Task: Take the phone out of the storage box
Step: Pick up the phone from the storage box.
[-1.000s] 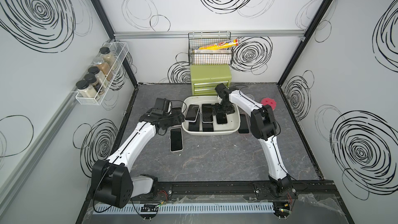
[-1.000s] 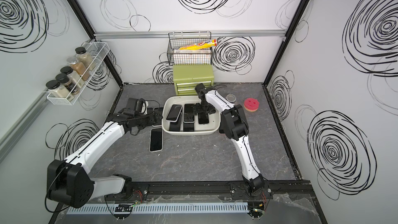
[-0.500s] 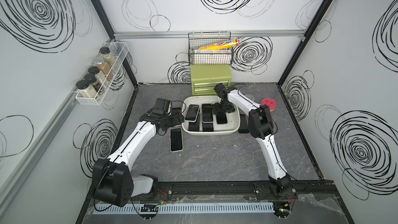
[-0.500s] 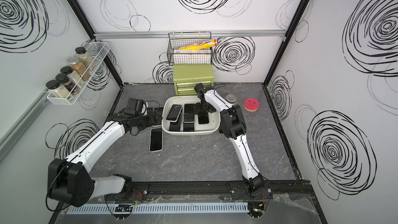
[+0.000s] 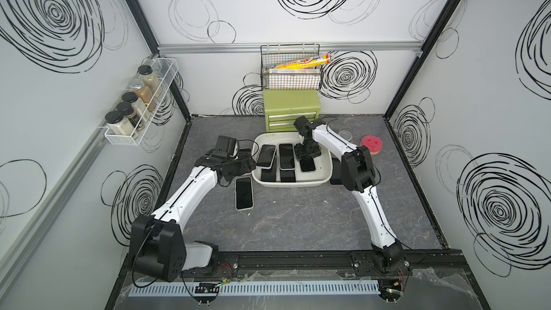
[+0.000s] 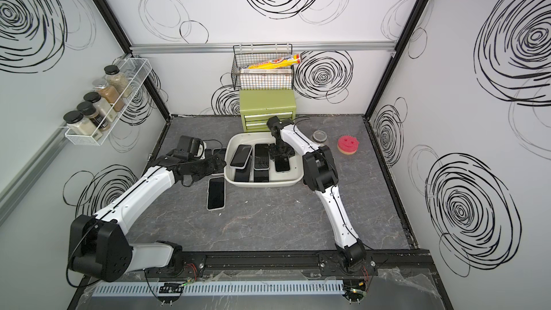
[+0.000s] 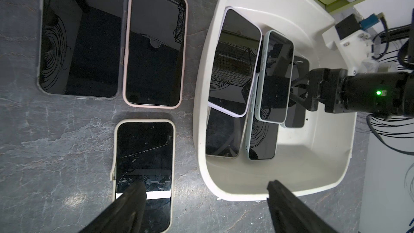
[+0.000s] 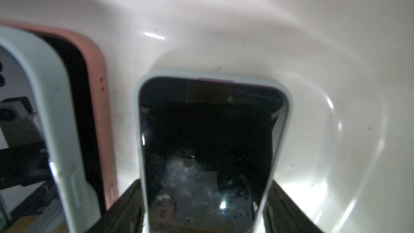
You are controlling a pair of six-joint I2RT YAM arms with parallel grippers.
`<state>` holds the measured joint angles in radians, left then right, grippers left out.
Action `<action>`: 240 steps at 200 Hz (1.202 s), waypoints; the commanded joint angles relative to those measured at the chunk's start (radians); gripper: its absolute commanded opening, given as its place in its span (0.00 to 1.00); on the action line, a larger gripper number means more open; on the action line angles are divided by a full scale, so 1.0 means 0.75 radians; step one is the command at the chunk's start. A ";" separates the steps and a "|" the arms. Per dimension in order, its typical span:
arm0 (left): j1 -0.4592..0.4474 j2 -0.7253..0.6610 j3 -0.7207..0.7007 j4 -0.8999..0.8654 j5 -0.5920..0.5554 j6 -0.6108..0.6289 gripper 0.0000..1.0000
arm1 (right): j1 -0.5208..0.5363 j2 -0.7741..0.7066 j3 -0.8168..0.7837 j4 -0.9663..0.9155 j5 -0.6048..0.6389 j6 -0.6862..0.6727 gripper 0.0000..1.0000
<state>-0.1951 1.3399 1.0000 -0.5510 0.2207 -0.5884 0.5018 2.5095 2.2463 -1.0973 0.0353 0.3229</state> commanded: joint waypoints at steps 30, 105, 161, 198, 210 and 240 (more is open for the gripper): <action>-0.117 -0.103 -0.022 0.215 0.130 -0.019 0.91 | -0.070 0.023 0.024 0.038 -0.058 0.043 0.45; -0.360 0.005 -0.089 0.717 0.243 -0.131 0.91 | -0.098 -0.253 0.055 -0.056 -0.436 0.021 0.40; -0.468 0.274 0.062 0.861 0.226 -0.147 0.90 | -0.096 -0.399 -0.019 -0.113 -0.518 -0.001 0.37; -0.501 0.395 0.121 0.921 0.237 -0.181 0.87 | -0.089 -0.507 -0.160 -0.070 -0.591 0.004 0.37; -0.501 0.414 0.130 0.926 0.217 -0.187 0.87 | -0.081 -0.524 -0.183 -0.075 -0.589 -0.002 0.36; -0.504 0.486 0.182 0.952 0.249 -0.198 0.83 | -0.070 -0.564 -0.219 -0.067 -0.623 0.005 0.35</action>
<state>-0.5697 1.6627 1.0863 0.0864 0.3862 -0.7227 0.4381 2.1525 2.0968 -1.1389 -0.3779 0.3275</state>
